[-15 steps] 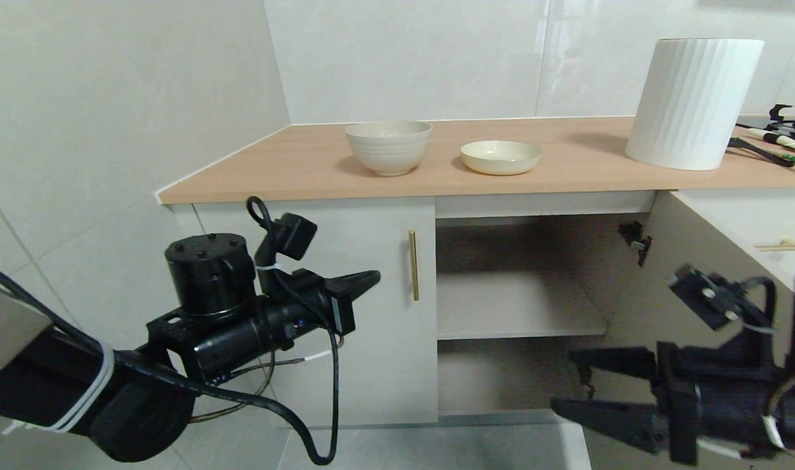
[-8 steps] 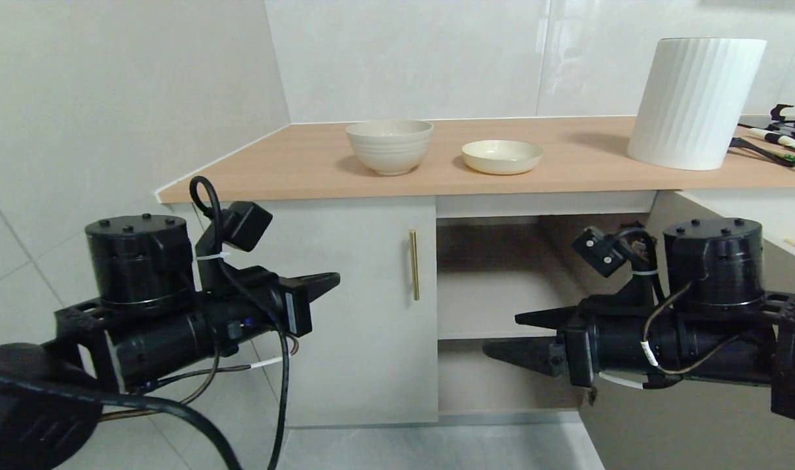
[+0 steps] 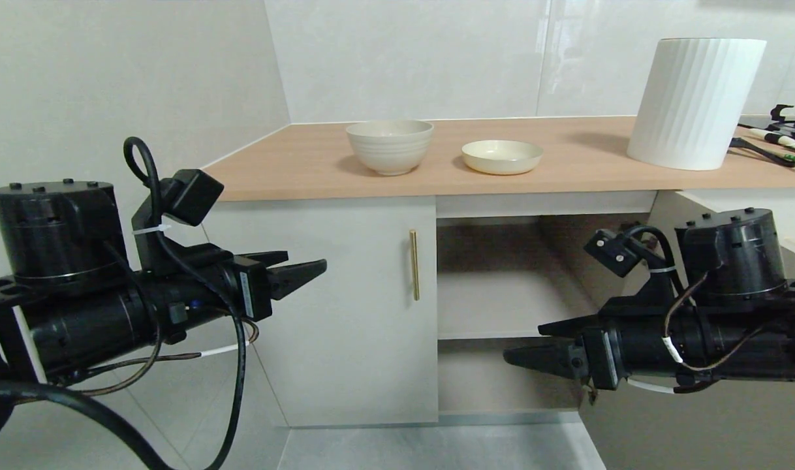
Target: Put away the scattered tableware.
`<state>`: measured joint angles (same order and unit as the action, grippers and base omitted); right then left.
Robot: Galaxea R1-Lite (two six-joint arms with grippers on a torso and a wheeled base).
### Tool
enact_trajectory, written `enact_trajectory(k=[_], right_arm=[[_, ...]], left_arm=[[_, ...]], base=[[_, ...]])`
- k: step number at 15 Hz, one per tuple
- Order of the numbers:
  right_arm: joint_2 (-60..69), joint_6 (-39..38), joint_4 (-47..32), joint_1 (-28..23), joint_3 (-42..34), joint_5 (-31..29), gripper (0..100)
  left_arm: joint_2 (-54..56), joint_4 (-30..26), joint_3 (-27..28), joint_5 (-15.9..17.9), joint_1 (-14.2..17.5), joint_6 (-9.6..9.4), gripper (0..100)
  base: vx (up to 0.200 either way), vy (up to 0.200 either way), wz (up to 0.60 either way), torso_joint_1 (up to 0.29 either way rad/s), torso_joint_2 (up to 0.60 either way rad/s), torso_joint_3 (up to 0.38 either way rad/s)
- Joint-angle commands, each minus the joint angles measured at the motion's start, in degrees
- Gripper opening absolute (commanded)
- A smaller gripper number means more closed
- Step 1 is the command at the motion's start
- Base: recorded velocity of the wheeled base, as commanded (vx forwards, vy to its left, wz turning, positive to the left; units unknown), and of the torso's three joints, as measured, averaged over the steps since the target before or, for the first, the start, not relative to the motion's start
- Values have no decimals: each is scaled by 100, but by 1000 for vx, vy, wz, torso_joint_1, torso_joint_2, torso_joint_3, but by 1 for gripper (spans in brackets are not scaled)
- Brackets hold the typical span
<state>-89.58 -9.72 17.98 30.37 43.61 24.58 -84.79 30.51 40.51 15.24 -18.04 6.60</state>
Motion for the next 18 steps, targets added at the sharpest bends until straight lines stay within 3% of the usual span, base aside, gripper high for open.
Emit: enact_trajectory(k=[1,6,11,18], right_arm=[[213,-13,-5,4,-10,12,100],[740,-39,-418,-13,219,-67,100],[854,-74,-418,-13,192,-199,100],[863,-57,-418,-13,166,-199,100]], left_arm=[[6,7,-8,23,2,8,100],[164,-45,133,-47,2,0,100],[322,-371,221,-47,2,-9,100],[489,-388,273,-47,64,-9,100]], base=[[0,0,0,0,0,0],[0,0,0,0,0,0],[0,0,0,0,0,0],[0,0,0,0,0,0]])
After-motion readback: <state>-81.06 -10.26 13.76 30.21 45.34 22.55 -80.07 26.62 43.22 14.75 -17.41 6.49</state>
